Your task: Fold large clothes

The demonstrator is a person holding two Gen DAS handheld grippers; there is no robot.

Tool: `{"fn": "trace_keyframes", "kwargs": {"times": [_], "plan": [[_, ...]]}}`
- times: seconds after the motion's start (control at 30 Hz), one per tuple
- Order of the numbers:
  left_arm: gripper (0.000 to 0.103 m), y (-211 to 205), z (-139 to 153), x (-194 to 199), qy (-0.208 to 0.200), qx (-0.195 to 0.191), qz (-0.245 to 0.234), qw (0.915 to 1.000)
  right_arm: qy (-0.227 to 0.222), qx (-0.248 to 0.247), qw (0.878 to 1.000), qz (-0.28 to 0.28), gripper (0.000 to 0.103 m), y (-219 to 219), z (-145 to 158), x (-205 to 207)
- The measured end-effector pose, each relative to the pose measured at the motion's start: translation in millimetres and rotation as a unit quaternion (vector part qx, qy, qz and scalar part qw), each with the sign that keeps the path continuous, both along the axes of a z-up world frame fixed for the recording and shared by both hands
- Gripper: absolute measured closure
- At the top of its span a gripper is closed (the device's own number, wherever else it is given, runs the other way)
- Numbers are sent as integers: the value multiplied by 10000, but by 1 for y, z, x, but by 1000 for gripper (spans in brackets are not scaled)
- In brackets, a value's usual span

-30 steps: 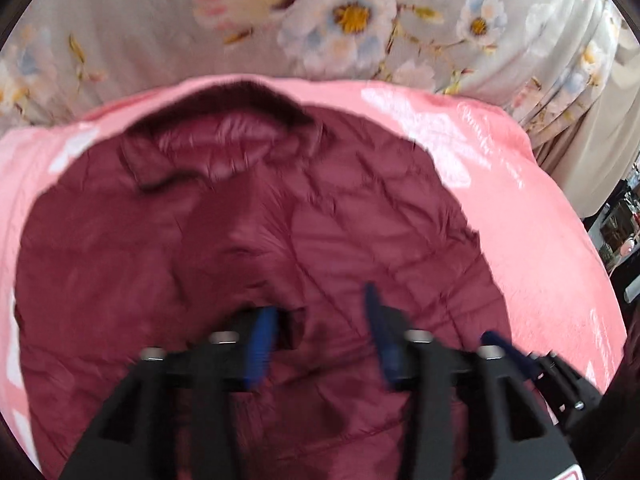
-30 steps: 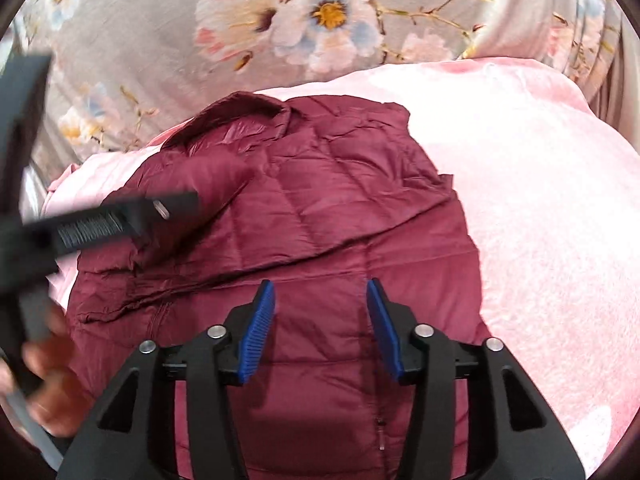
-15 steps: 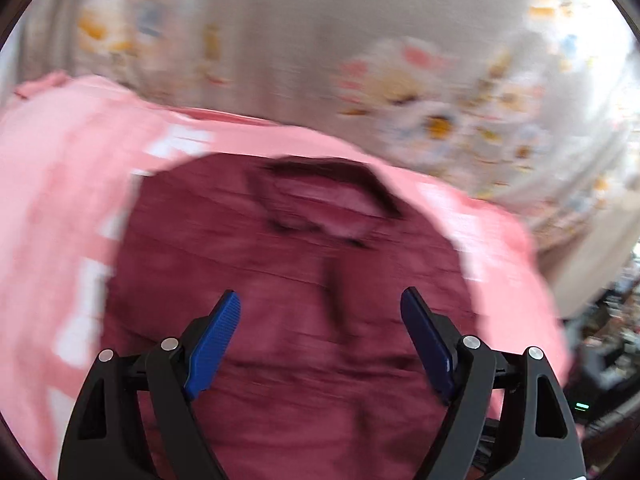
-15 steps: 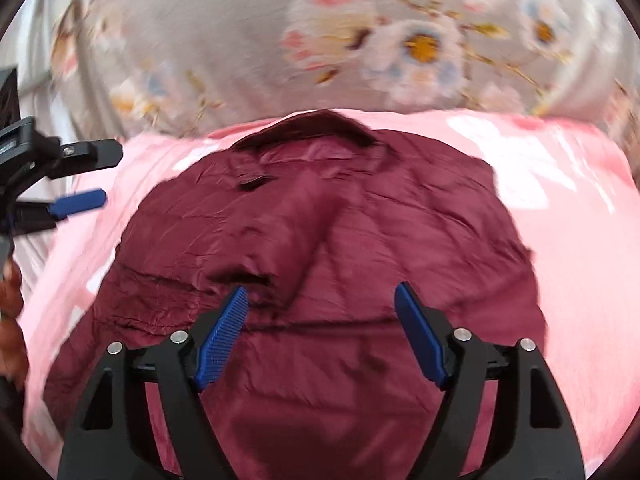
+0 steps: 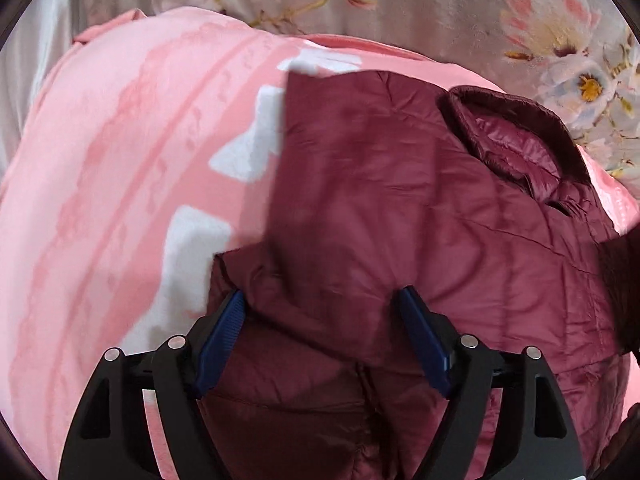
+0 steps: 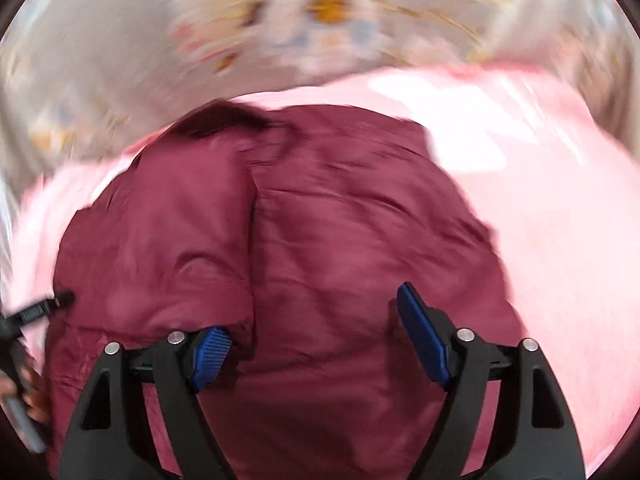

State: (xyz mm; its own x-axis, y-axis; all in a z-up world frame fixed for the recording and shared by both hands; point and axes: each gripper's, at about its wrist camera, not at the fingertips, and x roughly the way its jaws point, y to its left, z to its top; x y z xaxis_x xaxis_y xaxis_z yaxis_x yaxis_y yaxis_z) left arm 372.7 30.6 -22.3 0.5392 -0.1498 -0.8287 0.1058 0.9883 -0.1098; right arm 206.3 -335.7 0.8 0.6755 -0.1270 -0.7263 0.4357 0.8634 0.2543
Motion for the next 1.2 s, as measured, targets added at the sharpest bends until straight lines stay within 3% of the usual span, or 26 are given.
{"fn": "trace_keyframes", "kwargs": {"times": [0.13,0.23,0.37,0.47,0.5,0.6,0.63,0.67,0.7,0.73,0.87,1.03,1.2], "plan": [[29,5,5,-1,64,-138,55,9999,-59,2,9996,-266,27,-20,4,-25],[29,17,15,-7,262,-938,39,9952,-210,17,9997,-143,27,-25,13,-26],[29,28,14,-2,756,-2054,78,9757,-172,286,9994,50,27,-27,12,-7],[29,35,8,7,940,-2357,262,9669,-13,331,9992,201,31,-16,4,10],[29,37,7,10,916,-2363,339,9667,60,355,9989,292,34,-14,0,17],[36,42,6,18,924,-2364,491,9660,202,428,9980,412,65,-9,-6,32],[55,44,7,19,924,-2335,528,9665,211,421,9978,470,91,-8,-4,36],[67,45,8,21,910,-2261,546,9683,110,440,9975,547,97,-6,4,38],[91,46,12,22,872,-2112,530,9721,-24,422,9974,576,98,-4,11,37],[98,49,16,21,797,-2052,501,9742,-246,347,9969,662,99,-1,24,34],[101,59,30,10,385,-1718,519,9830,-534,27,9954,792,99,10,43,22],[101,54,10,6,507,-1180,405,9909,158,-136,9963,835,99,14,-3,29],[100,40,-2,1,273,-607,280,9974,317,-140,9954,893,99,16,-27,30]]}}
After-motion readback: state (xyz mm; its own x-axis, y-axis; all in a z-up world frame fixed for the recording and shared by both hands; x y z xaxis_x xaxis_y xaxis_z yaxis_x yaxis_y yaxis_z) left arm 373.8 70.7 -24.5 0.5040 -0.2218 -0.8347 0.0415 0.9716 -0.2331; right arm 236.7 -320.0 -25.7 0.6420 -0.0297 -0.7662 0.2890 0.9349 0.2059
